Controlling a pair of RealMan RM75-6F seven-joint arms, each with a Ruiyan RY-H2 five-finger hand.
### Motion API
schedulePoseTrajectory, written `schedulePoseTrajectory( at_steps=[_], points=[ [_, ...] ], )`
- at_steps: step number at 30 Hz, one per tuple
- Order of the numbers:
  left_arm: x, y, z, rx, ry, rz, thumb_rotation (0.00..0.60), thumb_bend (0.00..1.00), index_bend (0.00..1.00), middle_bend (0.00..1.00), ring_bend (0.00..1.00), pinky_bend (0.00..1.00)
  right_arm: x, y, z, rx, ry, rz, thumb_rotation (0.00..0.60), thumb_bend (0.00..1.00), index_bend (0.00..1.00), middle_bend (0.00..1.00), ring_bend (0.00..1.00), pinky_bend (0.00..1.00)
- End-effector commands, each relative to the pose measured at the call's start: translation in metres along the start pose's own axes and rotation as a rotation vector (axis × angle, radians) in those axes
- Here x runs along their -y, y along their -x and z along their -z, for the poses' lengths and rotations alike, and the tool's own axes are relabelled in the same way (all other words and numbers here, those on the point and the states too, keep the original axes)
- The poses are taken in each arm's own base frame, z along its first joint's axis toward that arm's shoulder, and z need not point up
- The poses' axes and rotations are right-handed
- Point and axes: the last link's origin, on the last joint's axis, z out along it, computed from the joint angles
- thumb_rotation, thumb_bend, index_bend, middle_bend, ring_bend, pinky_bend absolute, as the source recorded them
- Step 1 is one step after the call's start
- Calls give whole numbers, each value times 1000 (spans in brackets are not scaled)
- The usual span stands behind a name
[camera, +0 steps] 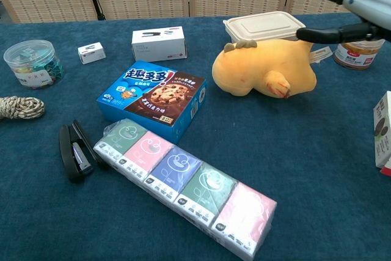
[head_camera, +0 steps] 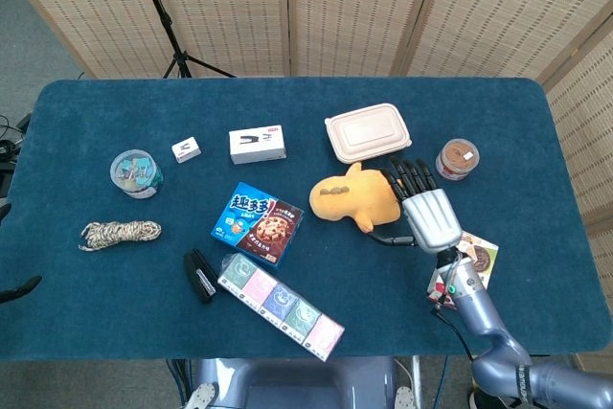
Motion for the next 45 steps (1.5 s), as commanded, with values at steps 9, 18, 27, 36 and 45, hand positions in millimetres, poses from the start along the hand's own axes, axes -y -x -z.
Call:
schedulePoseTrajectory(
  at_steps=[9,18,27,36,45],
  points=[
    [1,0,-2,9,-5,-3,600,0,0,0,0,0,24,35,-46,29,-10,46,0,0,30,0,0,0],
    [1,2,-5,22,-19,-16,600,0,0,0,0,0,44,50,-68,-1,-10,28,0,0,14,0,0,0],
    [0,3,-3,25,-14,-18,600,0,0,0,0,0,72,78,-72,26,-4,10,0,0,4,0,0,0],
    [2,4,-5,28,-23,-17,600,0,0,0,0,0,86,93,-79,-10,19,20,10,0,6,0,0,0],
    [2,4,-6,32,-24,-15,600,0,0,0,0,0,105,90,-90,-68,14,50,25,0,12,0,0,0]
  ],
)
